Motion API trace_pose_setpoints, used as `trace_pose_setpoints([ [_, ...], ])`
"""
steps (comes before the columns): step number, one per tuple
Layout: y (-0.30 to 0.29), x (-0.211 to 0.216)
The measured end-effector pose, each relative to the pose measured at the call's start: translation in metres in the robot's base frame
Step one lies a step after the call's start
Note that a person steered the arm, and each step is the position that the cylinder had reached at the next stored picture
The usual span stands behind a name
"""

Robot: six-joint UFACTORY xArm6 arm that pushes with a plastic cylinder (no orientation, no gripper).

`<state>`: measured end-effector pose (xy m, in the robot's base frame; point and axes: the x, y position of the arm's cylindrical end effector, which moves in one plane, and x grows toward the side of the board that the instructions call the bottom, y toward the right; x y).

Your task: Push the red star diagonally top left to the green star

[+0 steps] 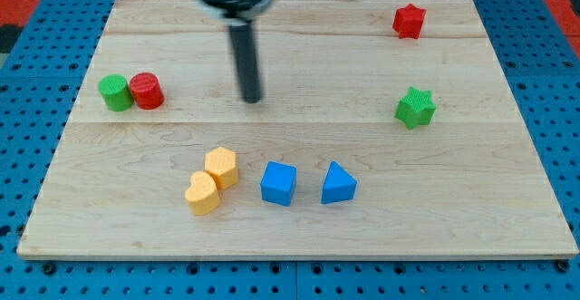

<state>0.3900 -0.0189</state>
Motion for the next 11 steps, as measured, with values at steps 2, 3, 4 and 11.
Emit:
trace_pose_setpoints([
  [2, 0.150, -0.062],
  [3, 0.208, -0.078],
  [4, 0.221, -0.130],
  [11, -0.099, -0.104],
])
